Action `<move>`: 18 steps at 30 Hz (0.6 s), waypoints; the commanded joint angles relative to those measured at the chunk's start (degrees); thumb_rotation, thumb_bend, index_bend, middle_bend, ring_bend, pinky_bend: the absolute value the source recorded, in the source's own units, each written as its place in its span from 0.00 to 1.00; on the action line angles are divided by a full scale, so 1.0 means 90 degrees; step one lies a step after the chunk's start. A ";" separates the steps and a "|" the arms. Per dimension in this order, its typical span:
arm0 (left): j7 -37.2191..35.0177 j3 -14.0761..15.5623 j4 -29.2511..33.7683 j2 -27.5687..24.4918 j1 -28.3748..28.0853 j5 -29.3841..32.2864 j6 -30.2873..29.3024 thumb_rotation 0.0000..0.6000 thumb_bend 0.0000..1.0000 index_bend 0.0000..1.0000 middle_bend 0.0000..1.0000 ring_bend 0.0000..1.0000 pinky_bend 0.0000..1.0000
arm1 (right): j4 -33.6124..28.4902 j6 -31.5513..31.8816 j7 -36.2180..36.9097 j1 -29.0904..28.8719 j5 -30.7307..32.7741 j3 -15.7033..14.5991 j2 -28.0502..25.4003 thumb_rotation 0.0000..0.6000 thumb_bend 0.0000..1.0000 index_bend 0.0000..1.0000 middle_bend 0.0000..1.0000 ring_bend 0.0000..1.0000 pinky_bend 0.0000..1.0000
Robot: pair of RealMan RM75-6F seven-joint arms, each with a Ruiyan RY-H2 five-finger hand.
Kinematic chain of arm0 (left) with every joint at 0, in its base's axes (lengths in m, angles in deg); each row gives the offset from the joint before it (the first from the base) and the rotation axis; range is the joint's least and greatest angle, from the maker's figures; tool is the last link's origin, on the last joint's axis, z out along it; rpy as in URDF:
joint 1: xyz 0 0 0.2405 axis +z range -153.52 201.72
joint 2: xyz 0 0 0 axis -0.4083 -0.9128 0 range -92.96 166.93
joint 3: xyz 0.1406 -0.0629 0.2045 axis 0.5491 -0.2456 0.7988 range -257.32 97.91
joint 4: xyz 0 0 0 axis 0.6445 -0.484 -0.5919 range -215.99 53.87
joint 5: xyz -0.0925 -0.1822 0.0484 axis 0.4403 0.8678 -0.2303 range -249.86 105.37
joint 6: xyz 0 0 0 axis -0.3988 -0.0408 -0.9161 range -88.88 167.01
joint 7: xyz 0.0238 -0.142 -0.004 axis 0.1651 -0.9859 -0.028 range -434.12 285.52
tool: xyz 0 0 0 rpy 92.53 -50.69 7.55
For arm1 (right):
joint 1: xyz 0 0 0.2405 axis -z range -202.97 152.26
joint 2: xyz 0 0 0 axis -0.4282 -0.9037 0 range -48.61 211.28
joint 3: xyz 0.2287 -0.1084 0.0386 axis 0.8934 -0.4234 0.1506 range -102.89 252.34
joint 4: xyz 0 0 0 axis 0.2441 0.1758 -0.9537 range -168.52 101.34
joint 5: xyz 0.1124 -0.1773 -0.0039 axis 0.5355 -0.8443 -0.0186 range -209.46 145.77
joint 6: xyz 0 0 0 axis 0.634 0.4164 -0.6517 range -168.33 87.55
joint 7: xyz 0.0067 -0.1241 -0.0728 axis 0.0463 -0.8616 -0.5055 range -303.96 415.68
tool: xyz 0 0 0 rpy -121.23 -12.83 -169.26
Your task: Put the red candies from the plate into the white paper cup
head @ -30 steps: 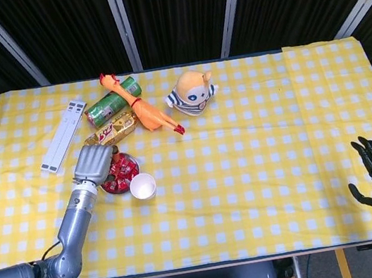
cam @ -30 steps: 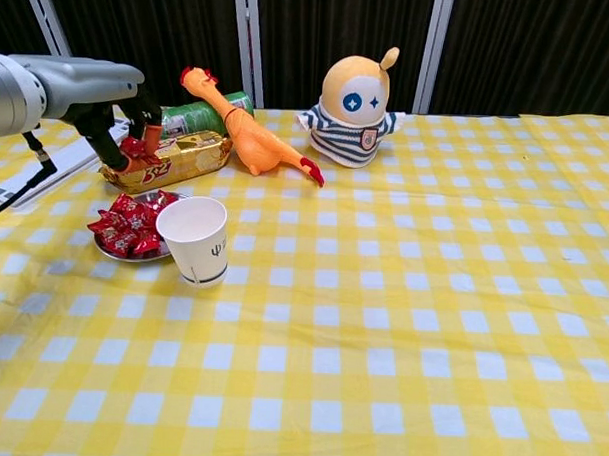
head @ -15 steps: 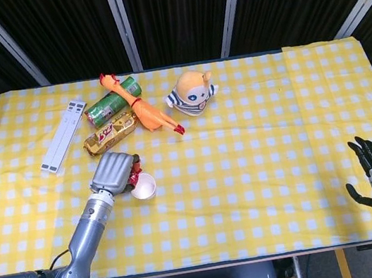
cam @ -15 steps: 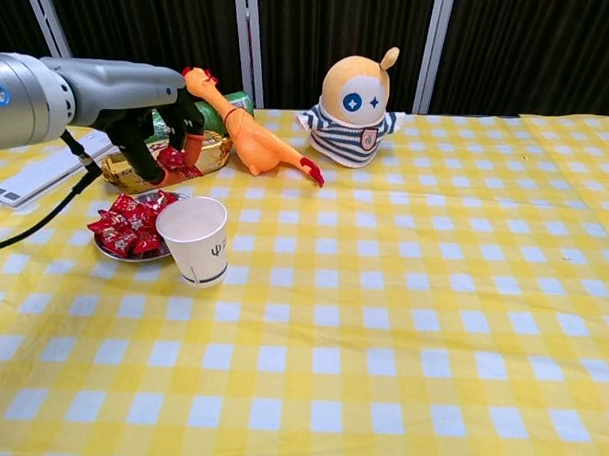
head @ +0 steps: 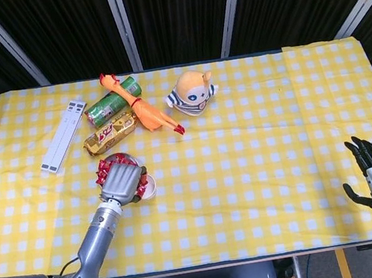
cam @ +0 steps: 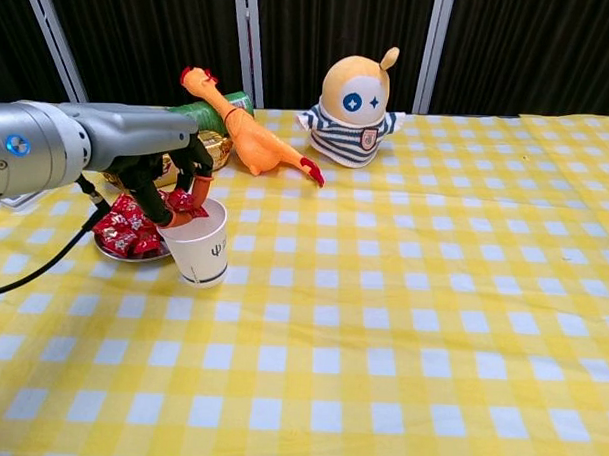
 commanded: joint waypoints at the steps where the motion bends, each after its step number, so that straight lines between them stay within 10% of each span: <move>1: 0.0010 0.0001 -0.0037 0.0020 -0.0019 0.0024 0.0000 1.00 0.43 0.49 0.57 0.92 0.95 | -0.0004 0.0000 0.0003 -0.0002 -0.0001 0.0000 0.0000 1.00 0.41 0.00 0.00 0.00 0.00; 18: -0.0203 -0.0070 0.0088 -0.0088 -0.0040 -0.0010 0.0014 1.00 0.35 0.38 0.42 0.92 0.95 | -0.0002 0.0039 0.0023 0.0021 0.0002 -0.0008 -0.0020 1.00 0.41 0.00 0.00 0.00 0.00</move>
